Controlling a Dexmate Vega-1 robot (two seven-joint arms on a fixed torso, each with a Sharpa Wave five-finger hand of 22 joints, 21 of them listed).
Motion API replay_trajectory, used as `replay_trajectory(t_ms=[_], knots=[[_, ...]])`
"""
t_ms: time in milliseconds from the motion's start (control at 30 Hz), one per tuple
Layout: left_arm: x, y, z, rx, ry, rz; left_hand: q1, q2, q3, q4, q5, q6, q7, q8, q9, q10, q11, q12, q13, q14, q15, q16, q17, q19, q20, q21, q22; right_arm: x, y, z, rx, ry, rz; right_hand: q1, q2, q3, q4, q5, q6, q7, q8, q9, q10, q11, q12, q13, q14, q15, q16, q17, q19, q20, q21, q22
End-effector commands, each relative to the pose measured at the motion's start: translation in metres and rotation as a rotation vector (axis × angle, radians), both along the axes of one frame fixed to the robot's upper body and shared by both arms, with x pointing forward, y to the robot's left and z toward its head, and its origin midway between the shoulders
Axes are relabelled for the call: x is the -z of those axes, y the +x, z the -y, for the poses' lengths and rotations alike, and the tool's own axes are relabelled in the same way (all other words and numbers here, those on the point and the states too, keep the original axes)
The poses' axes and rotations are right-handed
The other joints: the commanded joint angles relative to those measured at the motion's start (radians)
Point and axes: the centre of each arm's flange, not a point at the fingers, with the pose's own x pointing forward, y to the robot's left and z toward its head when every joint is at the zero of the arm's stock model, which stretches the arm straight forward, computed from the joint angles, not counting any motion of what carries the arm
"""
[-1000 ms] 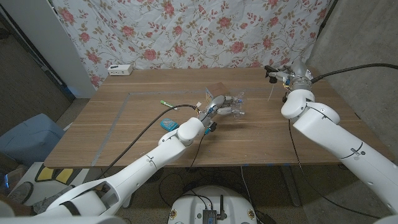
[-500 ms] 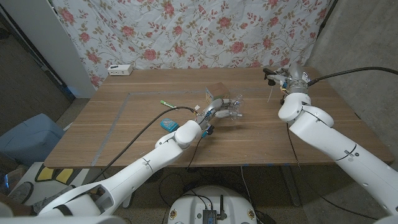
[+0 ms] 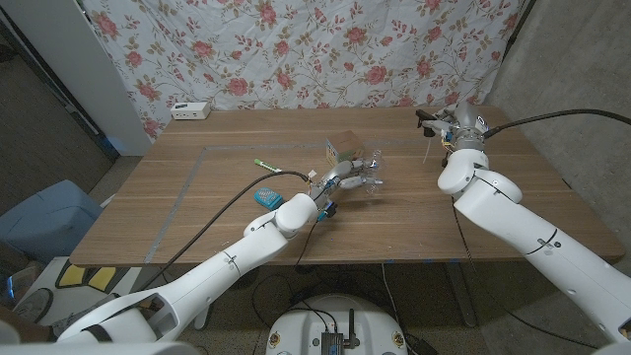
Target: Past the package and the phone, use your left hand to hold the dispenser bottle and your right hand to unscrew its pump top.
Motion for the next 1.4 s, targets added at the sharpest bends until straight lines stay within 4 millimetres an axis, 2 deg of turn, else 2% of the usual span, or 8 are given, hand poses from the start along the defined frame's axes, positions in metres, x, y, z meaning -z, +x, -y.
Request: replay_trajectory(t_ms=[33, 367, 900, 1400], knots=[[0.002, 0.000, -0.001, -0.003, 0.069, 0.041, -0.017, 0.006, 0.108, 0.095, -0.003, -0.026, -0.003, 0.005, 0.002, -0.024, -0.003, 0.002, -0.006, -0.024, -0.092, 0.000, 0.001, -0.011, 0.000, 0.001, 0.006, 0.008, 0.008, -0.001, -0.006, 0.012, 0.002, 0.062, 0.063, 0.000, 0.003, 0.006, 0.022, -0.025, 0.008, 0.003, 0.076, -0.077, 0.006, 0.002, 0.006, -0.135, -0.003, 0.004, 0.005, -0.004, 0.001, 0.002], [0.006, 0.000, 0.000, -0.004, 0.065, 0.084, -0.018, 0.002, 0.107, 0.088, -0.005, -0.033, -0.008, 0.010, 0.001, -0.034, -0.011, 0.005, -0.012, -0.033, -0.098, 0.003, 0.000, -0.012, -0.003, 0.003, 0.006, 0.015, 0.010, 0.000, -0.008, 0.024, 0.019, 0.062, 0.063, 0.000, 0.002, 0.006, 0.022, -0.025, 0.008, 0.003, 0.077, -0.077, 0.007, 0.003, 0.008, -0.135, -0.004, 0.005, 0.006, -0.005, 0.002, 0.002], [0.019, 0.000, -0.003, -0.008, 0.114, 0.118, -0.096, 0.027, 0.095, 0.126, -0.011, -0.085, -0.004, 0.007, -0.001, -0.085, -0.002, 0.004, -0.023, -0.082, -0.087, 0.004, 0.005, -0.029, -0.012, 0.004, 0.006, 0.030, 0.015, 0.001, -0.002, 0.022, 0.041, 0.063, 0.063, 0.002, 0.002, 0.007, 0.019, -0.024, 0.008, 0.003, 0.073, -0.076, 0.005, 0.004, 0.006, -0.134, -0.011, 0.004, 0.009, -0.006, 0.003, 0.002], [0.027, 0.005, -0.004, -0.007, 0.126, 0.132, -0.109, 0.033, 0.096, 0.124, -0.011, -0.109, -0.008, 0.007, -0.002, -0.107, -0.002, 0.004, -0.027, -0.096, -0.085, 0.005, 0.004, -0.037, -0.011, 0.004, 0.006, 0.049, 0.030, 0.000, 0.010, -0.017, 0.086, 0.063, 0.060, 0.004, 0.001, 0.008, 0.012, -0.033, 0.007, 0.003, 0.068, -0.079, 0.001, 0.002, 0.012, -0.134, -0.014, 0.005, 0.009, -0.010, 0.003, 0.002]])
